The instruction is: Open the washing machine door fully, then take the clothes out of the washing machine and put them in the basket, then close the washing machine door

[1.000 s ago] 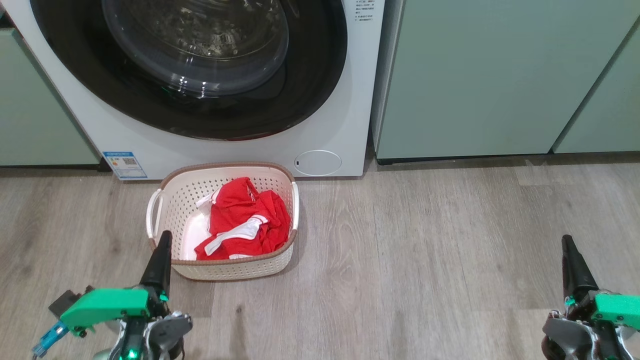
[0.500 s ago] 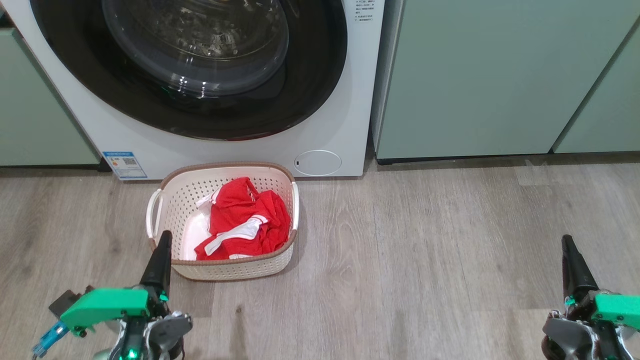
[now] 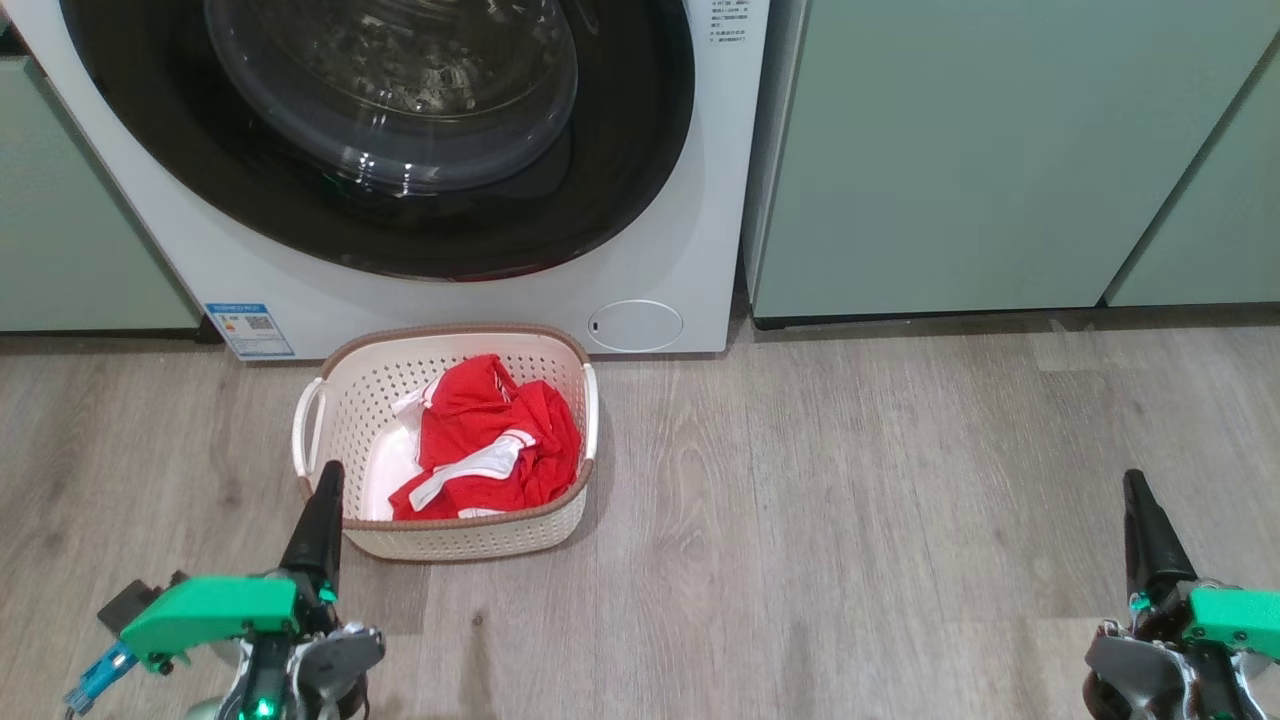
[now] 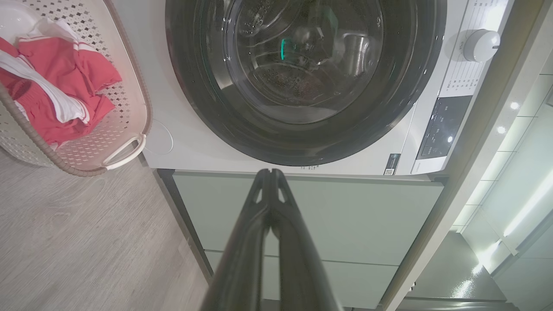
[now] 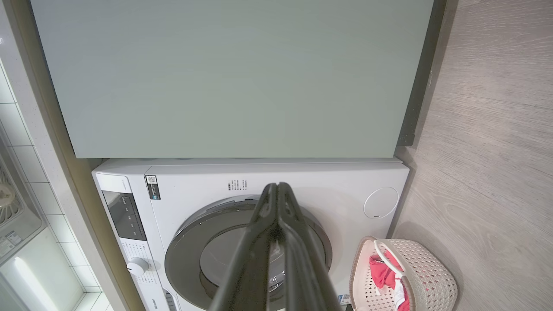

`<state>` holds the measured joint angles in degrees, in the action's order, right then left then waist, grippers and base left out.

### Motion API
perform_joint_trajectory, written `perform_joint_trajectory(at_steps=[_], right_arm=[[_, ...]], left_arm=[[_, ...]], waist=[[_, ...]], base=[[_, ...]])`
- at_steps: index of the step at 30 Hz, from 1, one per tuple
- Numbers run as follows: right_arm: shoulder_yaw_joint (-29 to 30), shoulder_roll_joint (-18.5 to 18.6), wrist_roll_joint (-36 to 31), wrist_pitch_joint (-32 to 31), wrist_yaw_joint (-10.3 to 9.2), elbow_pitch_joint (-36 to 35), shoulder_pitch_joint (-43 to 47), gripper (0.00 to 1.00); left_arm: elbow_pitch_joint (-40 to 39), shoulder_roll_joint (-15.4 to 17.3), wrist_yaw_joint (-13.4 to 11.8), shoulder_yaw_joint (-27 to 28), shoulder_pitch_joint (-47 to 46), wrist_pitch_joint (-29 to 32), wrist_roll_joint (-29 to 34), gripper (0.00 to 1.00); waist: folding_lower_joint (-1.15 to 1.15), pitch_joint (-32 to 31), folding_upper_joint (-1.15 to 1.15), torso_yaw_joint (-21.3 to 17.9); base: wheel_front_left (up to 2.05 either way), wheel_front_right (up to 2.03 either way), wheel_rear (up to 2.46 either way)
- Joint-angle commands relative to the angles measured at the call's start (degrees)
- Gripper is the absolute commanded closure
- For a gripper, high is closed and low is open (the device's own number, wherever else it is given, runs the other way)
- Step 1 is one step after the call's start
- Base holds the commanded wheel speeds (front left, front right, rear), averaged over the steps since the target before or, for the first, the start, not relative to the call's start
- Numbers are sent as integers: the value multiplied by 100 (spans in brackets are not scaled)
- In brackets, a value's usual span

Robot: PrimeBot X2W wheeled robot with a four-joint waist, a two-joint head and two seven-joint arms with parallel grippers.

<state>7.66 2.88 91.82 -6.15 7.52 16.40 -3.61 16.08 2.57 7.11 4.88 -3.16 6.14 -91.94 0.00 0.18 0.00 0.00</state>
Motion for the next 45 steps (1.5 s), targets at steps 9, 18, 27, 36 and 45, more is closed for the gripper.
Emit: perform_joint_trajectory(at_steps=[9, 18, 27, 36, 45], right_arm=[[-114, -1, 35, -34, -3, -237, -258, 100], [-115, -1, 35, -34, -3, -237, -258, 100], [-115, -1, 35, -34, -3, -237, -258, 100], [-115, -1, 35, -34, -3, -237, -258, 100], [-115, -1, 35, -34, -3, -237, -258, 100]], left_arm=[[-204, 31, 37, 164, -303, 35, -23, 100], [-204, 31, 37, 163, -303, 35, -23, 100], [-204, 31, 37, 163, -303, 35, -23, 100], [-204, 31, 37, 163, -303, 35, -23, 100], [-204, 31, 37, 163, -303, 35, -23, 100]], waist=[[0, 0, 0, 0], [0, 0, 0, 0], [0, 0, 0, 0], [0, 0, 0, 0], [0, 0, 0, 0]], base=[[0, 0, 0], [0, 0, 0], [0, 0, 0], [0, 0, 0], [0, 0, 0]])
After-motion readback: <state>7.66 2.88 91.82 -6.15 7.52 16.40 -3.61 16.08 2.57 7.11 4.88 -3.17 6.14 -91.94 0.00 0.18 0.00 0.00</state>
